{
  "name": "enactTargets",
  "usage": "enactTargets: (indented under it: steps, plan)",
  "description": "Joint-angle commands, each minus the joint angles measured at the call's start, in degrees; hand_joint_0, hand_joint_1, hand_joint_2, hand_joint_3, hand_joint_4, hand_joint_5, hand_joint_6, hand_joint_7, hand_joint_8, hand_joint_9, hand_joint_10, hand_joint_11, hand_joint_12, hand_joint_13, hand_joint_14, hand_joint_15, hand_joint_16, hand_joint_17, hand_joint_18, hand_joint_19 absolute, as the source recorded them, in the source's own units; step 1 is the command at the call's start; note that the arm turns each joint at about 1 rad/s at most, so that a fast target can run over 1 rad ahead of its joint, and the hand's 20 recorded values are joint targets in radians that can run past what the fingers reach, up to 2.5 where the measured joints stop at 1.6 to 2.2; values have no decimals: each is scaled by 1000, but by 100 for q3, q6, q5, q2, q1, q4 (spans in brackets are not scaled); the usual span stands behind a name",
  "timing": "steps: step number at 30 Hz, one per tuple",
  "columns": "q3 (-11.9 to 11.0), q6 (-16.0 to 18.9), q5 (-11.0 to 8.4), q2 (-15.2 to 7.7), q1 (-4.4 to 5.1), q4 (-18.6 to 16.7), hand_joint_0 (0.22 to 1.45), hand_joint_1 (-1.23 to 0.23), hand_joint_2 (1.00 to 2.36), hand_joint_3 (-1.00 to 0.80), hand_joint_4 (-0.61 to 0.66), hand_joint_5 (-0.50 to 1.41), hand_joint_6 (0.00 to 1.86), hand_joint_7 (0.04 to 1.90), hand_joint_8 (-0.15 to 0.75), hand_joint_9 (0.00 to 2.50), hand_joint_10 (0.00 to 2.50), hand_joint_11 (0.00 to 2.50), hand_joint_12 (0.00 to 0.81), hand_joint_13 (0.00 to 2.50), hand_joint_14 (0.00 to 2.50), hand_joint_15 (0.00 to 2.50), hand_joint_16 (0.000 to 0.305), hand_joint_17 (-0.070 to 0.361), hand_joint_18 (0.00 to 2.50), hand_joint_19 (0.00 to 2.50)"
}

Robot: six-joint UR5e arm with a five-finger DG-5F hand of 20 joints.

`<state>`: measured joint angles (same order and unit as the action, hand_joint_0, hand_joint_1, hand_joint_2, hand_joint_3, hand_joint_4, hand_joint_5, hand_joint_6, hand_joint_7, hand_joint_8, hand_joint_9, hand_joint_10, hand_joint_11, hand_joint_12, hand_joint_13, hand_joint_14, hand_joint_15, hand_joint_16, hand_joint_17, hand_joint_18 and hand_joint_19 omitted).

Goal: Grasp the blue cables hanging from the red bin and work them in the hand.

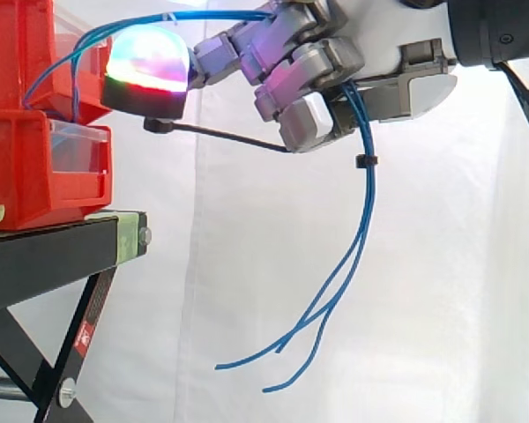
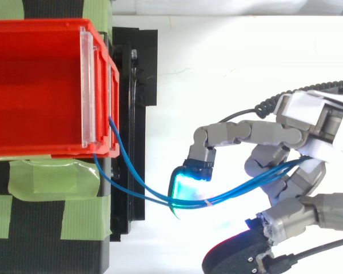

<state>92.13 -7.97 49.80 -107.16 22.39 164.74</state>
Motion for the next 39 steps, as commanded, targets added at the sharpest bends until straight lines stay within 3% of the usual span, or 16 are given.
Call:
enactTargets:
  steps: [1, 6, 7, 9, 18, 36, 39]
  plan:
    - [-2, 6, -146, -7, -7, -3, 939, -720, 1010, -771, 340, 272, 309, 1282, 535, 1779, 2500, 2500, 712, 2021, 2500, 1972, 237, 178, 2500, 648]
    - [7, 41, -629, 2, -16, -12, 937, -716, 1012, -744, 338, 278, 309, 1273, 535, 1779, 2500, 2500, 712, 2021, 2500, 1972, 237, 178, 2500, 648]
    - [7, 41, -629, 2, -16, -12, 940, -713, 1012, -729, 338, 277, 309, 1280, 535, 1779, 2500, 2500, 712, 2021, 2500, 1972, 237, 178, 2500, 648]
    - [-2, 50, -814, 2, -16, -65, 946, -714, 1013, -701, 337, 278, 305, 1283, 535, 1779, 2500, 2500, 712, 2021, 2500, 1972, 237, 178, 2500, 648]
    - [-2, -126, -858, 2, -33, -478, 964, -726, 1020, -546, 341, 269, 263, 1289, 535, 1779, 2500, 2500, 712, 2021, 2500, 1972, 237, 178, 2500, 648]
    - [-2, -231, -840, 2, 2, -583, 1002, -694, 1029, -206, 343, 273, 232, 1280, 535, 1779, 2500, 2500, 712, 2021, 2500, 1972, 237, 178, 2500, 648]
    - [7, -337, -840, 2, 11, -574, 1010, -670, 1030, 27, 338, 285, 223, 1295, 535, 1779, 2500, 2500, 712, 2021, 2500, 1972, 237, 178, 2500, 648]
